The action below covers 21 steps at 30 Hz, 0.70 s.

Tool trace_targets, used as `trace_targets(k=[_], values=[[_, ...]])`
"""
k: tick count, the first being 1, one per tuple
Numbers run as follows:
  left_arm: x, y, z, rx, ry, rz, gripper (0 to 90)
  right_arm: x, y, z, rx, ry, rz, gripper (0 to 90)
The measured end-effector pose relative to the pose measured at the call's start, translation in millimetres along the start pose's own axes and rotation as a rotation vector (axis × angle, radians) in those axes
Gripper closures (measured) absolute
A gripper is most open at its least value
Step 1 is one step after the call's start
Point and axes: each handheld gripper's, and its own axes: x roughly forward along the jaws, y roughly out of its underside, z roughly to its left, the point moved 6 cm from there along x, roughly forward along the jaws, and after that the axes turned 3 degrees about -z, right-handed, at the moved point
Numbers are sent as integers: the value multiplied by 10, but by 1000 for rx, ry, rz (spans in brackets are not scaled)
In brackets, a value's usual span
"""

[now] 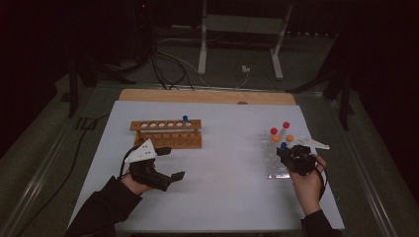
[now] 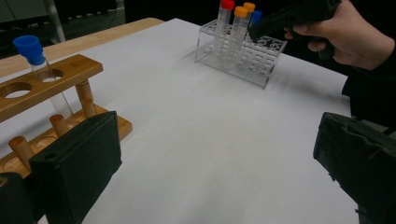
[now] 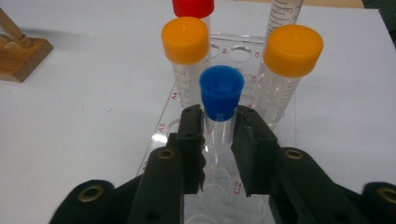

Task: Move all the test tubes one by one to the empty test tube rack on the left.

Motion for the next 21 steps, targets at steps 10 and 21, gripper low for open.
trace_targets(k=[10,21], values=[[-9,-6,1,-8,8,-1,18,-44,-45,-6,-21,18,-17,766],[-17,-19,-6,-7,18,2,18,-348,-259,63,-75,35,-108,766]])
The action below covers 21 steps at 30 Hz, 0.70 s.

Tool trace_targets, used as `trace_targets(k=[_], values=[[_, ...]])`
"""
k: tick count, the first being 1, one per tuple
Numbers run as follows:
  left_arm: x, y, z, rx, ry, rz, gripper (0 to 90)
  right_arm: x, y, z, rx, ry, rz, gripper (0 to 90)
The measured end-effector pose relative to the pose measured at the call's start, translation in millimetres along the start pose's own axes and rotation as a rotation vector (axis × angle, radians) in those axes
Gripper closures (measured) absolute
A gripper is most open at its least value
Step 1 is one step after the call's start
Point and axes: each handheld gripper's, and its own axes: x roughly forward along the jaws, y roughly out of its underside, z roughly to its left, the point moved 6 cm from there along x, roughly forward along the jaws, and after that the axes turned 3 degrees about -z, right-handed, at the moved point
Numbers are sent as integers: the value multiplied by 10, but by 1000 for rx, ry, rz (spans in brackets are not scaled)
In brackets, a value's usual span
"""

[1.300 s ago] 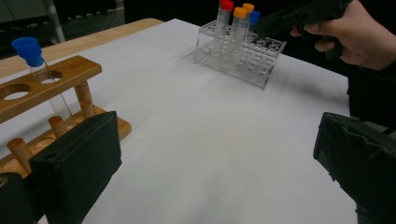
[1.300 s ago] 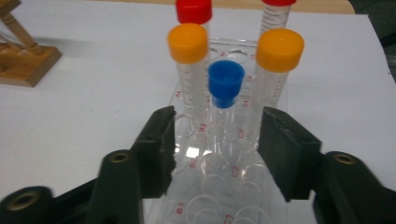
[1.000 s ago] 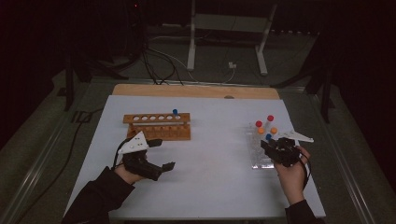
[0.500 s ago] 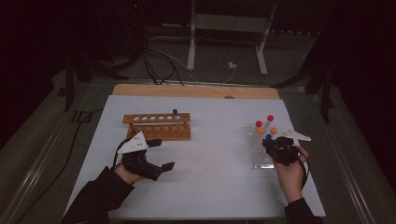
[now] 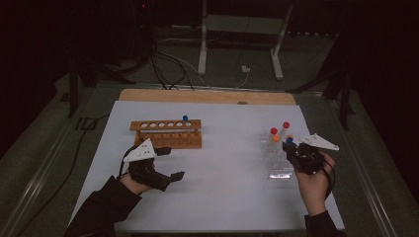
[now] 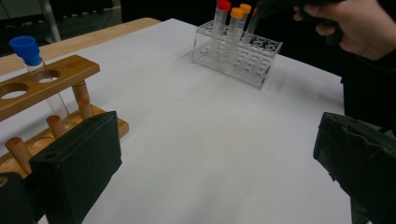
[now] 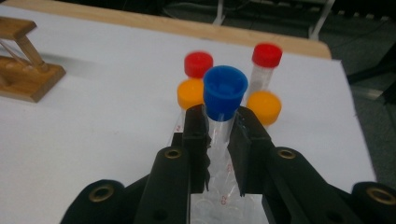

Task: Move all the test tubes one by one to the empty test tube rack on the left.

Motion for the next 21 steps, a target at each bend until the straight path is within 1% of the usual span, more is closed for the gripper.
trace_targets(k=[3,4,6,7,13,14,15,16,17,21], values=[[8,-1,-11,0,4,5,18,-77,-60,26,-21,6,-19,766],[10,-3,-14,3,6,7,18,-128,-102,59,-14,-15,-33,766],[11,-9,-22,6,8,8,18,-150,-120,78,-22,-17,-36,766],[12,-15,-22,7,9,6,18,-172,-136,108,-25,-28,-41,766],[25,-60,-29,11,14,5,18,-222,-201,371,-68,-96,-52,766],[27,-67,-33,9,21,10,18,-222,-203,416,-75,-109,-51,766],[33,-77,-36,11,22,8,18,-219,-202,462,-80,-121,-48,766],[39,-86,-39,14,25,10,19,-205,-195,556,-90,-148,-44,766],[48,-96,-44,14,30,9,19,-205,-195,556,-90,-148,-44,766],[94,-138,-78,20,48,12,21,-154,-147,746,-118,-207,-20,766]])
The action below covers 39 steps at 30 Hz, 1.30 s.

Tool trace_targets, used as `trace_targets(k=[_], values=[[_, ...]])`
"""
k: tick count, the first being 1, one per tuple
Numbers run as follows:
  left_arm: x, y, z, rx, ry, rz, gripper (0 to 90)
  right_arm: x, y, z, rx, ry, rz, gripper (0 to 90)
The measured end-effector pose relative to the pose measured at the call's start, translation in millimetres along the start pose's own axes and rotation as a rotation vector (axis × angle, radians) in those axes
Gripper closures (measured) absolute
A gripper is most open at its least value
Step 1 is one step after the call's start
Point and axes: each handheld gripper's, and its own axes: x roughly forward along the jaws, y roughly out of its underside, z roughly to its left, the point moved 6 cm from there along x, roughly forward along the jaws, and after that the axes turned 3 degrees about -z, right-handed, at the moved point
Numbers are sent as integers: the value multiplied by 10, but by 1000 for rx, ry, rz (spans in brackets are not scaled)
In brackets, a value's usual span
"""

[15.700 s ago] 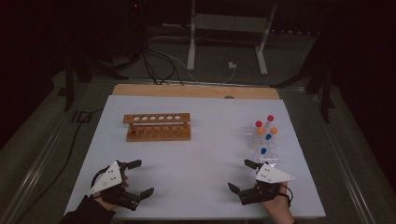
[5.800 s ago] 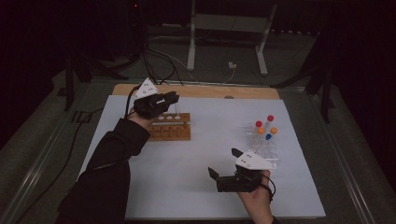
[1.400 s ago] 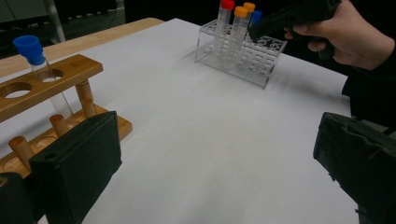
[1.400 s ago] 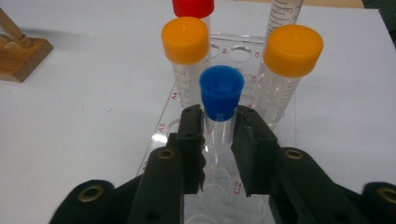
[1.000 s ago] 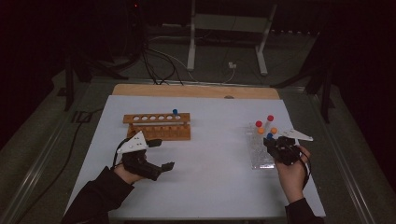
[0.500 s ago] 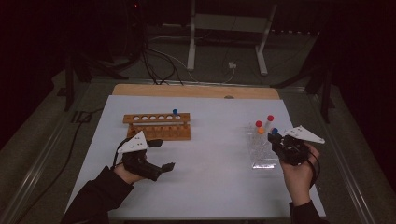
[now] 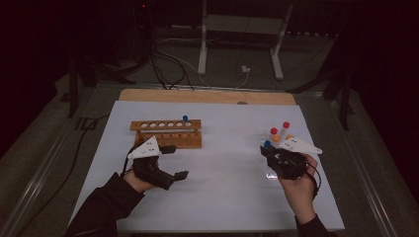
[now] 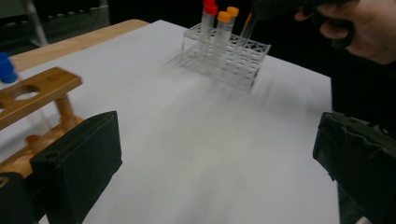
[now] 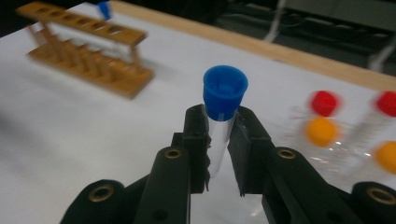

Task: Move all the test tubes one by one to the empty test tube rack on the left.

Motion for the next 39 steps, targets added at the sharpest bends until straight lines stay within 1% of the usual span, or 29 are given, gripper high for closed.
trace_targets(k=[5,6,7,8,9,10,11,14,15,16,17,18,19,24,26,28,29,30,31,32,33,35,36,39], values=[[74,-61,-44,15,27,9,22,103,50,215,-22,-71,30,766],[91,-73,-54,17,32,10,22,141,75,296,-34,-93,41,766],[105,-85,-61,21,39,13,22,141,75,296,-34,-93,41,766],[121,-96,-68,23,44,14,23,176,103,380,-42,-116,54,766],[137,-108,-77,24,46,11,23,192,117,419,-46,-127,60,766],[150,-120,-87,22,57,9,31,207,131,461,-49,-138,65,766],[164,-130,-94,22,58,6,31,207,131,461,-49,-138,65,766],[207,-154,-120,29,68,5,36,245,169,580,-62,-172,80,766],[221,-161,-131,31,73,6,39,265,189,667,-73,-196,90,766],[237,-169,-145,31,81,3,39,265,189,667,-73,-196,90,766],[255,-178,-155,33,84,5,44,282,207,755,-87,-223,100,766],[273,-187,-169,35,92,6,53,290,214,797,-93,-232,101,766],[292,-197,-182,41,99,6,53,290,214,797,-93,-232,101,766],[396,-264,-250,53,131,-3,85,307,235,968,-121,-279,112,766],[435,-288,-272,59,144,-8,124,313,241,1014,-127,-290,115,766],[474,-307,-293,70,154,-2,171,316,242,1060,-132,-304,115,766],[493,-314,-308,69,162,-1,195,314,240,1071,-133,-308,114,766],[511,-320,-320,77,164,0,195,314,240,1071,-133,-308,114,766],[532,-323,-334,79,168,2,231,306,233,1085,-136,-313,111,766],[551,-324,-344,84,171,5,231,306,233,1085,-136,-313,111,766],[570,-324,-355,84,174,6,254,302,227,1092,-134,-316,109,766],[608,-319,-373,86,182,8,313,293,217,1103,-135,-318,105,766],[625,-315,-379,89,187,9,367,282,207,1109,-136,-322,101,766],[695,-308,-406,88,207,10,449,274,201,1117,-139,-323,97,766]])
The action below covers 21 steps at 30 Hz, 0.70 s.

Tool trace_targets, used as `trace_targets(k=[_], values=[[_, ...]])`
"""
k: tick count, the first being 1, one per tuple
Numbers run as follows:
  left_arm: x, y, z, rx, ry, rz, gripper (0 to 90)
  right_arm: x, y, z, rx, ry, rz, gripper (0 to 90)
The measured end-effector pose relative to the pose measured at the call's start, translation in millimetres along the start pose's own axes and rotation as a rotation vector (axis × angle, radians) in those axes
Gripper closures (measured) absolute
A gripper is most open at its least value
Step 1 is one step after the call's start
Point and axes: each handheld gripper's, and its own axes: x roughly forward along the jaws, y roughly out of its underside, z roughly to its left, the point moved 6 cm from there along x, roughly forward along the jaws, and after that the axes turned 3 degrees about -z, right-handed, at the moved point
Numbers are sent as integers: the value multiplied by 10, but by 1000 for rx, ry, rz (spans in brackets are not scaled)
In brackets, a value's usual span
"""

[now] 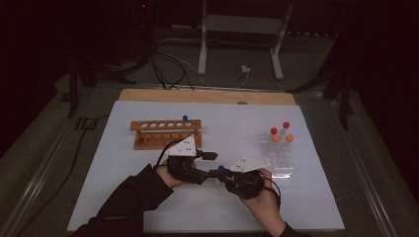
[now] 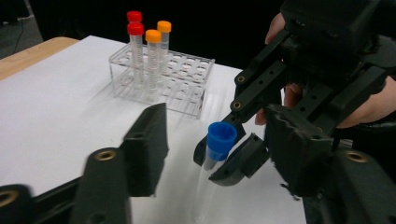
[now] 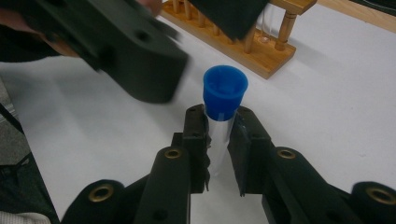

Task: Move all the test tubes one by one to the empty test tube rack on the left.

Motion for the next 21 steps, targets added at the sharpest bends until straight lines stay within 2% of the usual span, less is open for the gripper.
trace_targets(k=[2,3,12,21], values=[[18,2,-1,1,1,3,477,0,0,3,-1,-1,0,766],[49,5,-4,3,12,3,534,-2,-1,6,0,-2,0,766],[115,22,-5,13,28,11,749,-18,-12,-9,2,5,-7,766],[133,4,15,47,9,10,775,-20,-9,-35,17,8,-11,763]])
